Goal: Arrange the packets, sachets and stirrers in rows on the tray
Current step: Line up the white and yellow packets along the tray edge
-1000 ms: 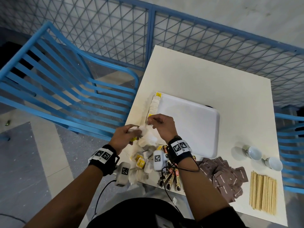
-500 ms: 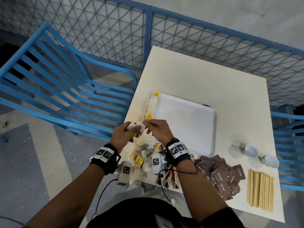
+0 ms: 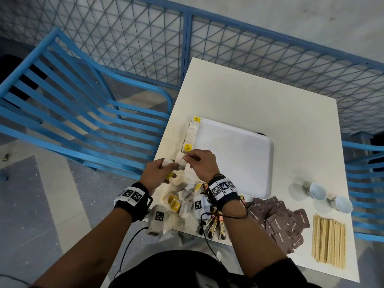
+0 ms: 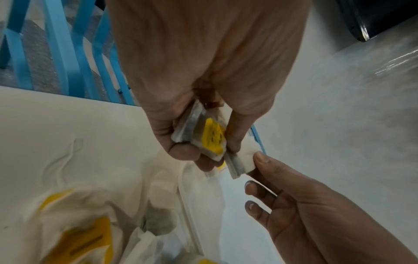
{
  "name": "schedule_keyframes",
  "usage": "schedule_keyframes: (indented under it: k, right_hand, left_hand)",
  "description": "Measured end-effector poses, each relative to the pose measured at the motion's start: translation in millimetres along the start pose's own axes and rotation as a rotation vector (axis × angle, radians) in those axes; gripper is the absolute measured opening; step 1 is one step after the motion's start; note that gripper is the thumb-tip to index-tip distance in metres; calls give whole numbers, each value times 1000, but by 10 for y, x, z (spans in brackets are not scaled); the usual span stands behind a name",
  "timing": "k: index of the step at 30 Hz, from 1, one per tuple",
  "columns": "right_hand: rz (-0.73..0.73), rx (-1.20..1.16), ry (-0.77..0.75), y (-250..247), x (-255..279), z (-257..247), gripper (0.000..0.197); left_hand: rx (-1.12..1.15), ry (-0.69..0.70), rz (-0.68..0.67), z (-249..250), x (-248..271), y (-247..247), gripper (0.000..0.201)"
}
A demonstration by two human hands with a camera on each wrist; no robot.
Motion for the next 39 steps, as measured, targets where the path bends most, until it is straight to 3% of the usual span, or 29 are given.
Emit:
schedule_keyframes:
  k: [12,21,27,36,39]
  right_hand:
    - [-27,133,71,39,-310,355,17]
    - [89,235,81,51,-488,424,16]
    - [145,172,112,23,-493,429,8]
    - [262,15,182,-85,-364,466,19]
    - [234,66,231,-92,-278,502,20]
  left_hand:
    - [-70,-82,16,-106,-176,-171,14]
    - [-36,-103,18,-94,-239,-206,15]
    - [-46,-116,23,-88,-264,-199,14]
    - [19,-147,6,-95,-267,-161,23]
    - [18,-158,-10,-95,-269,-136,14]
Point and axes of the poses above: each hand's wrist, its own x-axis away from the middle knuckle, its own y-axis out of the palm, z = x × y, the point moved 5 cm from there along -x, towards the middle knuckle, and after that the axes turned 11 degrees about -x, right-handed, at the moved point
